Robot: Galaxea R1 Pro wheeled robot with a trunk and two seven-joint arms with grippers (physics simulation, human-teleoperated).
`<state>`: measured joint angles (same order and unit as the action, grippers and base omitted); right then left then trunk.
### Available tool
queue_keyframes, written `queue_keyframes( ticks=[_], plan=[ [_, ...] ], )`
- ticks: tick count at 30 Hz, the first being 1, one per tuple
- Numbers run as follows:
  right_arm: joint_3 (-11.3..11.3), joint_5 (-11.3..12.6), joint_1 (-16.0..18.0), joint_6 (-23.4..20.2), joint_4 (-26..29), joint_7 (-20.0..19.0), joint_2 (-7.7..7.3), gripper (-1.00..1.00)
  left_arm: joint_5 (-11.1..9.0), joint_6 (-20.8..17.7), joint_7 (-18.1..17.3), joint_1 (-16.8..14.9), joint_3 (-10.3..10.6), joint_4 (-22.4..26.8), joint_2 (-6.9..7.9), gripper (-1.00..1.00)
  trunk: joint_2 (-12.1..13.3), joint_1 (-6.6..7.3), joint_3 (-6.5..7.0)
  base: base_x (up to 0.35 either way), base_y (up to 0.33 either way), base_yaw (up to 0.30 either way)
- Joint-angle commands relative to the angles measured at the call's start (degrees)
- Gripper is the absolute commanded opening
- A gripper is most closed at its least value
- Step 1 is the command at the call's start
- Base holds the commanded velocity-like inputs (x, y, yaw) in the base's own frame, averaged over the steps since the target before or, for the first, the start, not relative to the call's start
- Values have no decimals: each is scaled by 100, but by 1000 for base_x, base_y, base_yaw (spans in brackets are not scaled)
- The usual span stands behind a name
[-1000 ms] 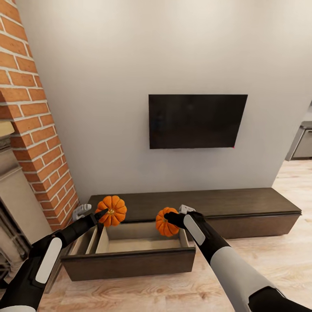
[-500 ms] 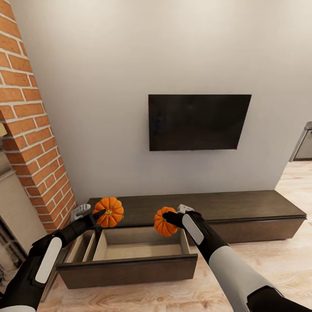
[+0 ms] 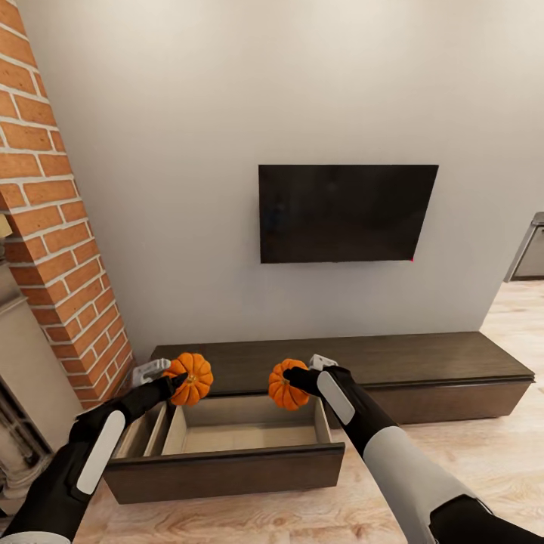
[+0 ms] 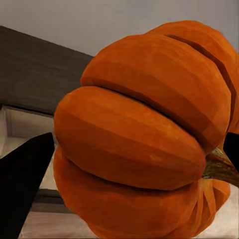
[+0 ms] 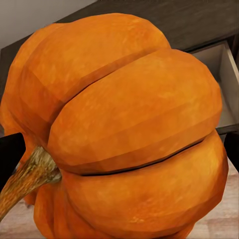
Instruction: Place each of the two pumpkins and all three candles from the living room inside a cabinet in the living room (use any cabinet), then make sure every cabinet is closed, and position the cauldron so it is next to a table in the living room.
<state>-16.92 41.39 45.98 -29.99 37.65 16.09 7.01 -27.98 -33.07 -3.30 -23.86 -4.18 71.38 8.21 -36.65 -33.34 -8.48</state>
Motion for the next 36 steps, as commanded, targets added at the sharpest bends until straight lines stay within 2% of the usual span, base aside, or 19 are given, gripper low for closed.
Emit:
queue_keyframes(
  ticks=[1,4,8,16,34,36],
  plan=[
    [-22,62,6,-7,8,61,-5,-100,162,-37,22,-11,45,0,-8,-100,-9,-2,-10,0,0,0],
    [-22,62,7,-9,6,61,-6,-100,436,-44,58,-19,153,-6,-17,-100,-9,-2,-10,0,0,0],
    [-22,62,7,-14,6,61,-1,-100,538,-127,70,-22,196,-9,-24,-100,-9,-2,-10,0,0,0],
    [-22,62,7,-16,6,61,9,-100,564,-344,22,-25,212,-14,-22,-100,-9,-2,-10,0,0,0],
    [-31,61,7,-44,-3,61,78,-100,558,-366,-30,-23,358,14,-20,-100,-9,-2,-10,96,7,0],
    [-31,62,7,-47,-3,61,80,-100,560,-366,-30,-23,458,11,-20,-100,-9,-2,-10,15,2,0]
  ],
)
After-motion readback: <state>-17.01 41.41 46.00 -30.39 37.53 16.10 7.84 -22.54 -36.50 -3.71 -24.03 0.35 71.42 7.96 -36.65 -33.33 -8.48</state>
